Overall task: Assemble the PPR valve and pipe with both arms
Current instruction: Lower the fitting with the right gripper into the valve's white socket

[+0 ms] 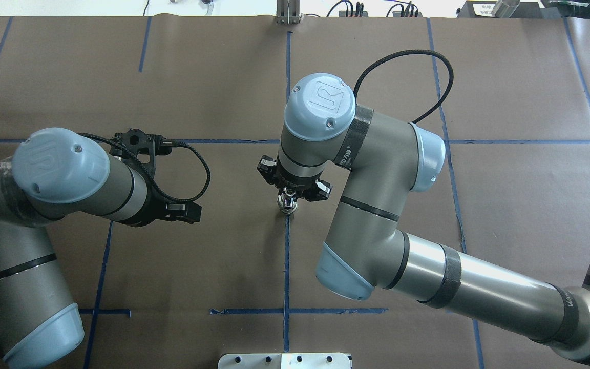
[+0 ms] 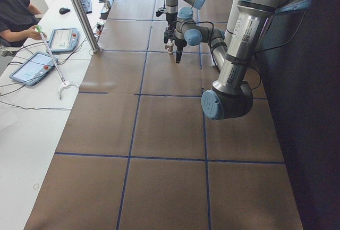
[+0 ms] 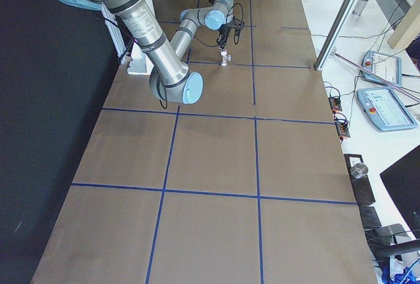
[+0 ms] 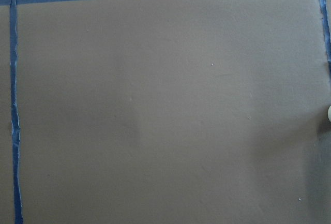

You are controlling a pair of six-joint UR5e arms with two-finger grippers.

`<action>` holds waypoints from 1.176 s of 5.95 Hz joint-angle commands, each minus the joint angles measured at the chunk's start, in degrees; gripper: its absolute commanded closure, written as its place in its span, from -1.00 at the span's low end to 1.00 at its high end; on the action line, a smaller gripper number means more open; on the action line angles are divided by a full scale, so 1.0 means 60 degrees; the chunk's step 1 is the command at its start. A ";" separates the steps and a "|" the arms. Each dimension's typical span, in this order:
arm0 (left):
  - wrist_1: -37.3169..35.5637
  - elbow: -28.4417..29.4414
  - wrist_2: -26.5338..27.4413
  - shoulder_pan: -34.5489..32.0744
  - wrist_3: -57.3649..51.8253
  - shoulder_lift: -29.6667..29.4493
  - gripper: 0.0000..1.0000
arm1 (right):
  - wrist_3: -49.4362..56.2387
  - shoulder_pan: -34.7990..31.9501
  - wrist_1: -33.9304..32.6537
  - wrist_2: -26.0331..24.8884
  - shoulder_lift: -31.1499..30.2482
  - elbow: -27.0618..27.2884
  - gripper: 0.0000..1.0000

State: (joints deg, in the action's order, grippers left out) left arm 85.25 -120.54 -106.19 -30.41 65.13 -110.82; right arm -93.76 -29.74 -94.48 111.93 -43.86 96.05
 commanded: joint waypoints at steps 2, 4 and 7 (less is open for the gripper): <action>0.0000 -0.0008 0.0003 -0.0015 0.0000 0.0013 -1.00 | 0.0011 0.0021 0.0029 -0.0007 -0.0029 -0.0012 0.04; 0.0000 -0.0023 0.0003 -0.0015 0.0000 0.0013 -1.00 | 0.0069 0.0021 0.0030 -0.0007 -0.0059 -0.0086 0.04; 0.0000 -0.0067 0.0003 -0.0015 0.0000 0.0013 -1.00 | 0.0025 0.0021 0.0044 -0.0138 -0.0030 0.0046 -1.00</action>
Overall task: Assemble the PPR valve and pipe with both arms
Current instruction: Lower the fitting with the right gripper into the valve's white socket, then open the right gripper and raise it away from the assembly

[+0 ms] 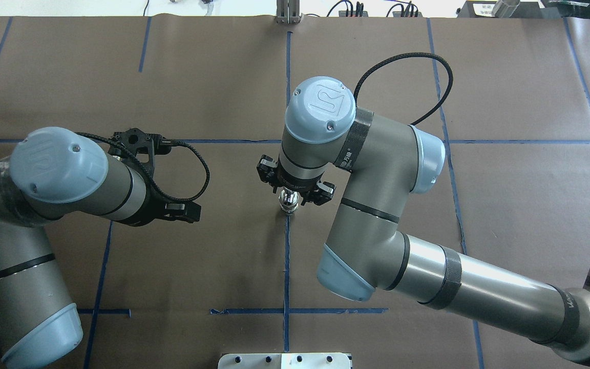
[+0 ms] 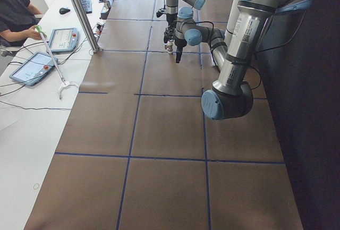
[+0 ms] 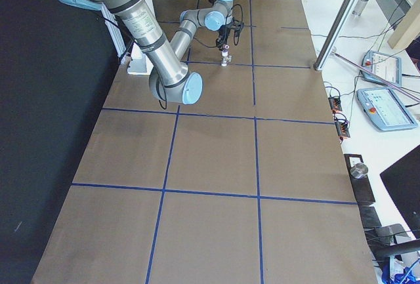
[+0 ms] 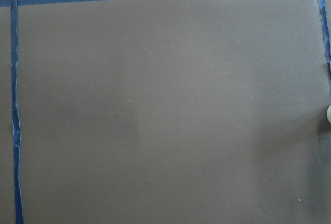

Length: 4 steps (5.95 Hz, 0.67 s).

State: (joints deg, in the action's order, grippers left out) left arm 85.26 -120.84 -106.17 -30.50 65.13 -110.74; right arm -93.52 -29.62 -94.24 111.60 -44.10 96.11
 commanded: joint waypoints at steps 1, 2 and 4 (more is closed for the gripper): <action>0.0000 -0.0060 0.0000 -0.0015 0.0000 0.0000 -1.00 | 0.0000 -0.0058 -0.0025 -0.0071 -0.0090 0.0429 -1.00; -0.0029 -0.0292 0.0000 -0.0029 -0.0029 0.0116 -1.00 | 0.0015 -0.0435 -0.0026 -0.0012 -0.0817 0.1665 -1.00; 0.0000 -0.0646 -0.0044 -0.0291 -0.0567 0.0732 -0.99 | 0.1307 -0.1387 -0.0026 0.0105 -0.3229 0.4070 -1.00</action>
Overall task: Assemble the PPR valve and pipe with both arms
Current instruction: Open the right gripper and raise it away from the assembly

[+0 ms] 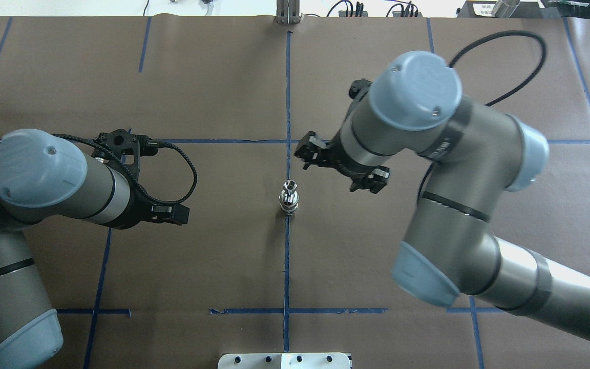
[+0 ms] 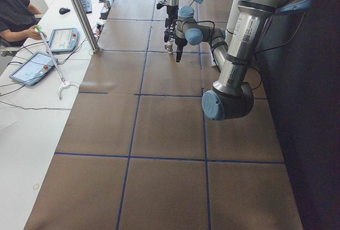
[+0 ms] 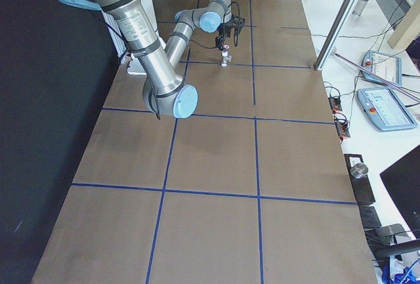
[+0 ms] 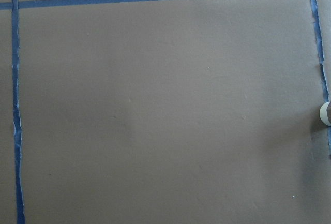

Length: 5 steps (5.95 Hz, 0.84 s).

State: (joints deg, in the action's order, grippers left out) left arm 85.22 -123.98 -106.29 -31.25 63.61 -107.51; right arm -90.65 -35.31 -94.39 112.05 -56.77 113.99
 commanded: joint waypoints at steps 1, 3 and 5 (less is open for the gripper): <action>-0.0009 -0.0384 -0.0227 -0.0487 -0.0870 0.0731 -0.99 | 0.2146 -0.0892 0.0072 0.0104 -0.2289 0.1477 -1.00; 0.0006 -0.0606 -0.1774 -0.2107 -0.3047 0.1858 -0.99 | 0.6398 -0.3271 0.0102 0.1588 -0.4561 0.1598 -1.00; -0.0038 -0.0374 -0.3108 -0.4389 -0.6803 0.3161 -0.99 | 1.1915 -0.6492 0.0073 0.3480 -0.6103 0.0435 -1.00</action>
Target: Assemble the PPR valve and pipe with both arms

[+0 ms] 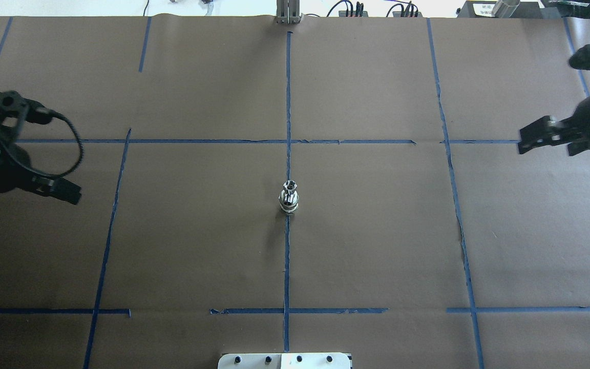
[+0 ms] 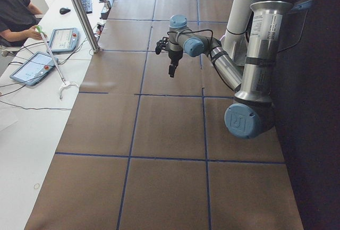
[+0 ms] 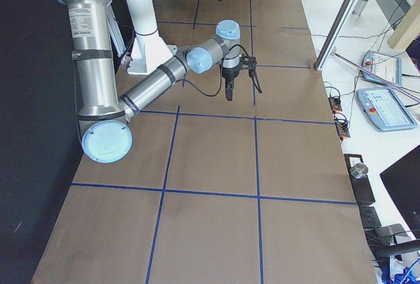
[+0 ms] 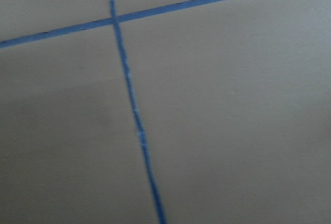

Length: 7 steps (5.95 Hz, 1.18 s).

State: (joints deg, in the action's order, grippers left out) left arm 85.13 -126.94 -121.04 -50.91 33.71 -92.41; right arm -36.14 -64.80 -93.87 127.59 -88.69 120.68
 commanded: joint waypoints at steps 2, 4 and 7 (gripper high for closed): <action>-0.0111 0.1373 -0.1779 -0.3557 -0.5673 0.1411 -0.99 | 0.7671 -0.4131 -0.0116 0.1570 -0.0965 -0.3109 -1.00; -0.0111 0.3481 -0.2181 -0.5888 -0.9487 0.1589 -0.99 | 0.8908 -0.4887 -0.0116 0.1587 -0.1315 -0.3663 -1.00; -0.0492 0.3783 -0.2152 -0.6089 -0.8172 0.1923 -1.00 | 0.8778 -0.4802 -0.0101 0.1075 -0.1435 -0.3619 -1.00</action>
State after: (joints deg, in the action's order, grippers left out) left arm 82.70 -104.88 -134.05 -86.98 -18.00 -81.80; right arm 16.78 -93.86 -94.45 134.60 -97.51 99.04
